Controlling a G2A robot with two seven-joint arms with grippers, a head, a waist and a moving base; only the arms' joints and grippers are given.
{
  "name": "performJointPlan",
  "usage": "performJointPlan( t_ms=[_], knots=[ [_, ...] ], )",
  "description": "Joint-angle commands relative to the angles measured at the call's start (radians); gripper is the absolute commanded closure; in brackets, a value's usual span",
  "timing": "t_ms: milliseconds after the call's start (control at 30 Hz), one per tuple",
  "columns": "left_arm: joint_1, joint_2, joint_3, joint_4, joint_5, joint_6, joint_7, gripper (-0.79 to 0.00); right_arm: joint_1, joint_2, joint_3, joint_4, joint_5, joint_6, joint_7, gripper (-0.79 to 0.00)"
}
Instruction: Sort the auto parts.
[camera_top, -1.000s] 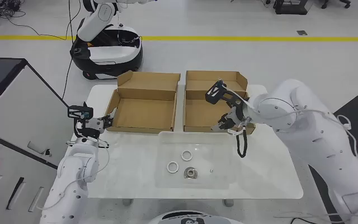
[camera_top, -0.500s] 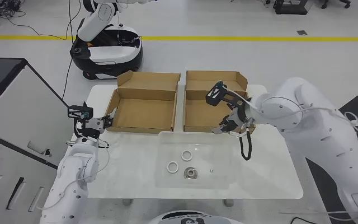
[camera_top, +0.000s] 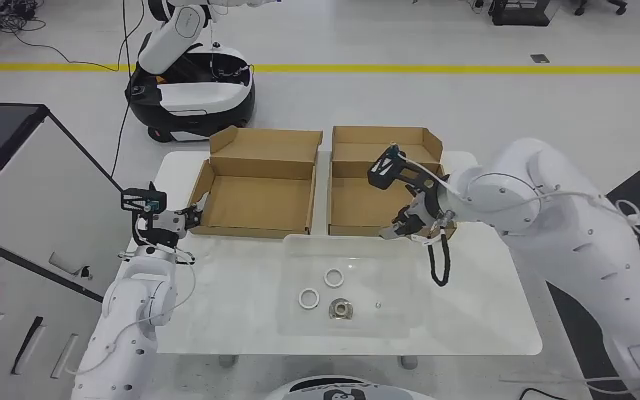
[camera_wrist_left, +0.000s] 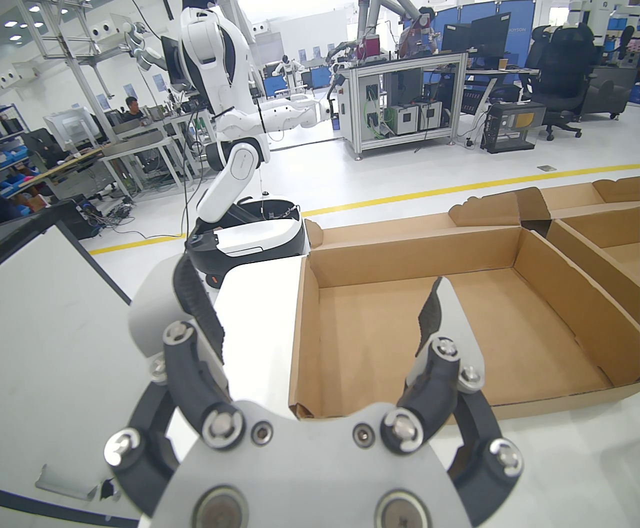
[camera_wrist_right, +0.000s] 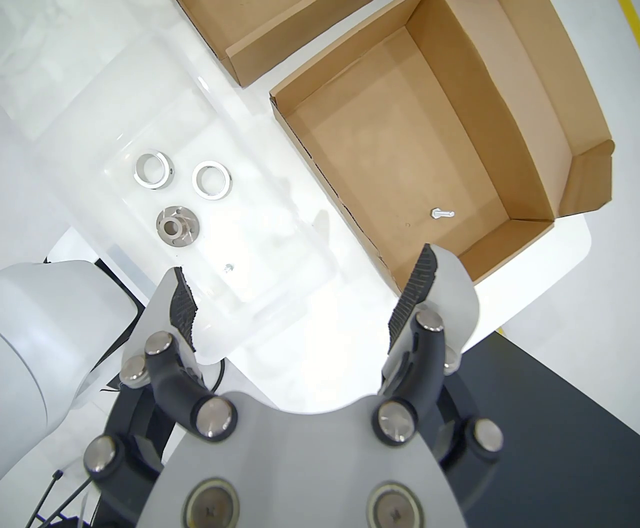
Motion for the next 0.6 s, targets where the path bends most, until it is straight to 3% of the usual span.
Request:
performJointPlan(
  t_ms=[0,333,567],
  knots=[
    [0.0,0.0,0.0,0.0,0.0,0.0,0.0,-0.785,0.0,0.0,0.0,0.0,0.0,0.0,0.0,-0.785],
    [0.0,0.0,0.0,0.0,0.0,0.0,0.0,-0.785,-0.013,0.029,-0.007,-0.049,0.102,-0.18,0.0,-0.785],
    [0.0,0.0,0.0,0.0,0.0,0.0,0.0,-0.785,0.063,0.078,-0.148,-0.074,0.153,-0.26,0.0,-0.785]
  ],
)
